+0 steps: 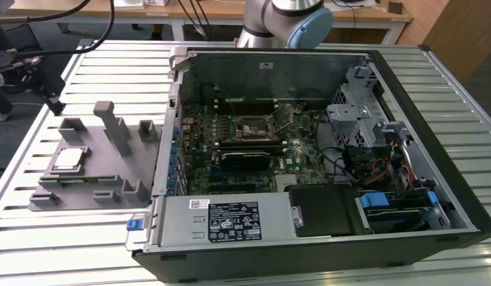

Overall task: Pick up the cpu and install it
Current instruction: 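Pick up the cpu and move it towards the insertion slot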

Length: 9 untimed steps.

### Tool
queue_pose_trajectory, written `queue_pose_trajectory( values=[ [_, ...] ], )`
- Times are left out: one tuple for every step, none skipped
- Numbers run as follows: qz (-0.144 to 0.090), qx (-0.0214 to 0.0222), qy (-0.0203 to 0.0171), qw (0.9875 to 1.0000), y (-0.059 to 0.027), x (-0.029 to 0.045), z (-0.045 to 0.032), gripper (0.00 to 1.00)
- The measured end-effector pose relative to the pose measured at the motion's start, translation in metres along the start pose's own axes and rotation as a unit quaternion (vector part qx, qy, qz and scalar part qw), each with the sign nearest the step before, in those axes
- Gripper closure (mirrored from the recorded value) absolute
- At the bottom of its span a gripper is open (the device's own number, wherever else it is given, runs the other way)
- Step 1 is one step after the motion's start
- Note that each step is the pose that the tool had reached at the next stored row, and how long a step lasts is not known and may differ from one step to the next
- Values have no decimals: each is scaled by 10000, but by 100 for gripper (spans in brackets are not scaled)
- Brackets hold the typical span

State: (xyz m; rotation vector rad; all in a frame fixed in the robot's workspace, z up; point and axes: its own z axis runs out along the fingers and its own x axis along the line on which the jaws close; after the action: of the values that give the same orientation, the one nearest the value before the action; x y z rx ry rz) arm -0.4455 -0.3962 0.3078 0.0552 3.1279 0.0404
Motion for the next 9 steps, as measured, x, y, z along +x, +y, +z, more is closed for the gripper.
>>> queue_pose_trajectory(
  values=[
    [0,0,0,10000,-1,0,17,12],
    [0,0,0,10000,-1,0,37,12],
    [0,0,0,10000,-1,0,55,12],
    [0,0,0,10000,-2,0,73,12],
    [0,0,0,10000,-3,1,91,12],
    [-1,0,1,10000,-5,1,108,12],
    [-1,0,0,10000,-8,0,126,12],
    [-1,0,1,10000,-13,0,141,12],
    [-1,0,1,10000,-20,0,153,12]
  ],
)
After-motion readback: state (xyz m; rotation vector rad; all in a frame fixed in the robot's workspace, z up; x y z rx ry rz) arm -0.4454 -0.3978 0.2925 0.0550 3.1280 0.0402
